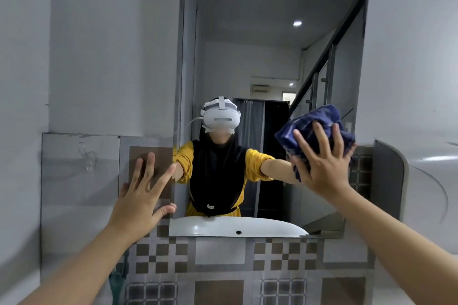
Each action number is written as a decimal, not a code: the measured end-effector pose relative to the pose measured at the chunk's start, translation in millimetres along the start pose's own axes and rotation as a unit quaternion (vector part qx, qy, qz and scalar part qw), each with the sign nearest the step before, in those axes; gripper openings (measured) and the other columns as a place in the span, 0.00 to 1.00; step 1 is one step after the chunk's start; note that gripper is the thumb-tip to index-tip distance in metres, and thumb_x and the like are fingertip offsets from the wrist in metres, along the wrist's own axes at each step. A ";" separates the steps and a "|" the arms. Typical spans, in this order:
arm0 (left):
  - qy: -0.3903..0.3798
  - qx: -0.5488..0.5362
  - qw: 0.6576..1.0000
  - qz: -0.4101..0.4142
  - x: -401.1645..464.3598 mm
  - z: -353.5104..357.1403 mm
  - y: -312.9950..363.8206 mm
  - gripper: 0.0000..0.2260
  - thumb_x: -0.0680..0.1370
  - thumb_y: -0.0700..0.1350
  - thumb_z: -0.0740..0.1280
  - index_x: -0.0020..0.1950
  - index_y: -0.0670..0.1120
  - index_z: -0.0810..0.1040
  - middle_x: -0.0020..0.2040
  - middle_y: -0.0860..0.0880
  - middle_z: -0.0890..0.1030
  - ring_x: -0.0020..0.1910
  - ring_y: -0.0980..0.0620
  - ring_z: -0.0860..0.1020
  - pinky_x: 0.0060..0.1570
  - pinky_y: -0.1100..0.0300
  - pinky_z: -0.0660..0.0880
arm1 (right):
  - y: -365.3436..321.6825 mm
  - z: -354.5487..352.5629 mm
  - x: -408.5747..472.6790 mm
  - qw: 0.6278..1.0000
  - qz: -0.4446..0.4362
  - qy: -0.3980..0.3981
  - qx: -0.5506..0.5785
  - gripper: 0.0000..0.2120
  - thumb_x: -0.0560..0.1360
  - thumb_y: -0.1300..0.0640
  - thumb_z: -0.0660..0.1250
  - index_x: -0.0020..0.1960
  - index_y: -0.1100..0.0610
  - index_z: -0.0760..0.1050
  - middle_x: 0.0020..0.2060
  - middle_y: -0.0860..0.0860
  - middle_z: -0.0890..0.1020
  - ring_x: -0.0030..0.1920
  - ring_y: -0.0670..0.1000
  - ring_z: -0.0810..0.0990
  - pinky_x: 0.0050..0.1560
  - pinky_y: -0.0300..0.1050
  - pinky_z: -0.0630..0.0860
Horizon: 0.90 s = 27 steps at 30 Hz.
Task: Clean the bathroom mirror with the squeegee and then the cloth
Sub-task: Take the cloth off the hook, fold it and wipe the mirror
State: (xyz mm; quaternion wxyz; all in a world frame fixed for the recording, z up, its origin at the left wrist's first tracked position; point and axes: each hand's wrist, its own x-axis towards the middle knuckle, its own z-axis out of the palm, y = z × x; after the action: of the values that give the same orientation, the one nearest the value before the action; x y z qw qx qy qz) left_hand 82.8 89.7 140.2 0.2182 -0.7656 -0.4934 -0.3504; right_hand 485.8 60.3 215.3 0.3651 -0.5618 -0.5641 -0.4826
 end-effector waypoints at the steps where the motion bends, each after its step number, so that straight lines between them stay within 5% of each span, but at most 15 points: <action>1: 0.003 0.001 1.000 0.000 0.0 0.2 0.5 0.43 0.69 0.63 0.63 0.74 0.62 0.38 0.76 0.48 0.33 0.75 0.41 0.38 0.62 0.31 0.59 | 6.1 0.1 -4.7 0.999 0.029 -0.002 0.016 0.26 0.77 0.38 0.51 0.73 0.42 0.60 0.74 0.55 0.60 0.74 0.69 0.53 0.66 0.77 0.51; 6: 0.002 0.006 1.000 -0.006 0.3 2.6 0.9 0.45 0.68 0.60 0.68 0.74 0.62 0.39 0.76 0.48 0.34 0.75 0.40 0.40 0.61 0.30 0.60 | 0.0 6.2 -29.3 0.982 0.157 0.002 0.105 0.27 0.77 0.41 0.52 0.75 0.46 0.60 0.76 0.58 0.54 0.75 0.68 0.46 0.71 0.68 0.55; 9: 0.005 0.007 1.000 -0.005 0.2 2.2 1.2 0.46 0.68 0.59 0.70 0.74 0.61 0.41 0.77 0.47 0.36 0.75 0.39 0.41 0.61 0.30 0.60 | -22.9 9.1 -39.6 0.957 0.258 -0.015 0.130 0.28 0.76 0.40 0.50 0.76 0.40 0.54 0.78 0.51 0.50 0.76 0.64 0.45 0.66 0.73 0.61; 13: 0.005 0.004 1.000 -0.005 -0.3 3.0 2.1 0.47 0.68 0.58 0.71 0.74 0.62 0.39 0.76 0.48 0.34 0.74 0.40 0.40 0.62 0.32 0.58 | -62.3 13.8 -45.7 0.937 0.323 -0.015 0.135 0.28 0.76 0.39 0.49 0.76 0.38 0.50 0.77 0.51 0.51 0.75 0.63 0.47 0.65 0.78 0.54; 22: 0.011 0.024 1.000 0.003 -1.8 3.7 1.6 0.45 0.70 0.59 0.68 0.75 0.59 0.40 0.77 0.45 0.37 0.75 0.39 0.41 0.61 0.32 0.60 | -152.9 19.9 -41.3 0.952 0.265 -0.003 0.152 0.27 0.77 0.41 0.55 0.75 0.41 0.57 0.75 0.53 0.54 0.74 0.67 0.49 0.60 0.84 0.49; 27: 0.017 0.029 0.999 0.008 -10.6 5.0 1.9 0.34 0.75 0.66 0.52 0.76 0.56 0.43 0.77 0.42 0.39 0.74 0.38 0.46 0.63 0.37 0.60 | -201.4 17.0 -29.9 0.963 0.223 0.007 0.149 0.26 0.76 0.44 0.59 0.73 0.42 0.62 0.74 0.54 0.58 0.74 0.67 0.52 0.60 0.85 0.50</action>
State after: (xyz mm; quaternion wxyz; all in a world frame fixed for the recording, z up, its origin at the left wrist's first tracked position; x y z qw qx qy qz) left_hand 83.2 85.9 128.9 0.2510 -0.7569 -0.4935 -0.3471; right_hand 292.4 87.7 155.2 0.5474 -0.6092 -0.4871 -0.3034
